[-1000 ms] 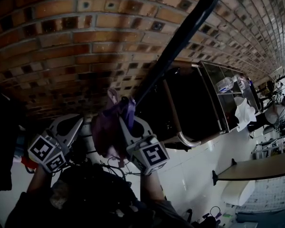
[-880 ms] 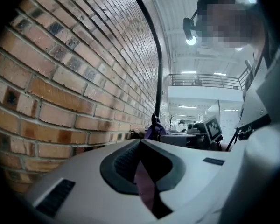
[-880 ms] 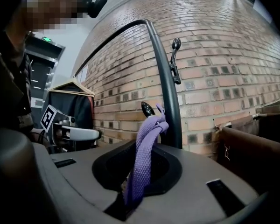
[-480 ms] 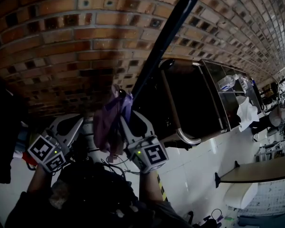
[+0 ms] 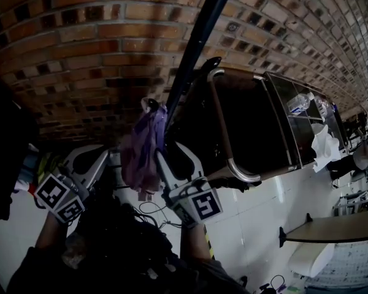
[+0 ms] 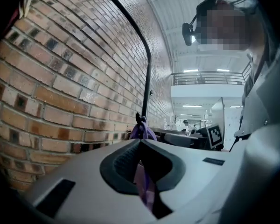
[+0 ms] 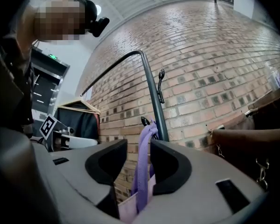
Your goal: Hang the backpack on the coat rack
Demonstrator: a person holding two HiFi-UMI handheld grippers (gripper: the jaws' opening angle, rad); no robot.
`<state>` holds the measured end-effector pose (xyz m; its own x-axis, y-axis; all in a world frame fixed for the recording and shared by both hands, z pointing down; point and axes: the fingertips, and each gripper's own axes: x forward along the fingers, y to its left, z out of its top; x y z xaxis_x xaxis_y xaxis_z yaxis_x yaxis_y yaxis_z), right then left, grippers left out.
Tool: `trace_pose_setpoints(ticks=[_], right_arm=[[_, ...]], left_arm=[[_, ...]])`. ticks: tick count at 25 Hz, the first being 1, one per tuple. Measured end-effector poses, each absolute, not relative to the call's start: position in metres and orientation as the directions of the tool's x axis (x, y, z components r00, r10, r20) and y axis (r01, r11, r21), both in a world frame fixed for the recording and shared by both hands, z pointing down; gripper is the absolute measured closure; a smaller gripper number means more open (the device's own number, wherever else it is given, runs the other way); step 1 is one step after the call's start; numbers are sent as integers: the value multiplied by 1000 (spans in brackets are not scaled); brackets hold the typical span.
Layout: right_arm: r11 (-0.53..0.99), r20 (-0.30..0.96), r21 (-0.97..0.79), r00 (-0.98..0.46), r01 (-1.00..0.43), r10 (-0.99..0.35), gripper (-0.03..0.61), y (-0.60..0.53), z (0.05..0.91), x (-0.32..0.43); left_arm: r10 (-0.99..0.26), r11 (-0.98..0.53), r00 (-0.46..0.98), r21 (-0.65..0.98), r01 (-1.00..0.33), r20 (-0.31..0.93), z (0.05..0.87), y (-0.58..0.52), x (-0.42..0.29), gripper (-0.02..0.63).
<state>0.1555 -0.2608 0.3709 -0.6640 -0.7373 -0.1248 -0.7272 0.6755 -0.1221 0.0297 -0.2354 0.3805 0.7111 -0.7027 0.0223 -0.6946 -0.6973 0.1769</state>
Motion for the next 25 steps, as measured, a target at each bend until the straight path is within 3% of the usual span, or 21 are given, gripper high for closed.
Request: trace_pose_setpoints(ticks=[2,6,9,25], right_arm=[[697,-206,-148,-667,-702,-716,494,-248,356,161],[712,-337,-191,-636,-676,-694,566,-220,323,169],[720,-373,-126,-640,-682,-671,566,-195,305,156],[658,-195,-114,-632,-744,-750,569,-46,338,35]], left_arm=[[-706,-695,708,172,-698,21,380,-226,31,588],[-704,-701,711,161,-695,5,374,-203,25,588],[-713,-694,701,167,-700,-22,370,-183,11,588],[-733,-668,680,198,-717,-11,377,-15,-96,588]])
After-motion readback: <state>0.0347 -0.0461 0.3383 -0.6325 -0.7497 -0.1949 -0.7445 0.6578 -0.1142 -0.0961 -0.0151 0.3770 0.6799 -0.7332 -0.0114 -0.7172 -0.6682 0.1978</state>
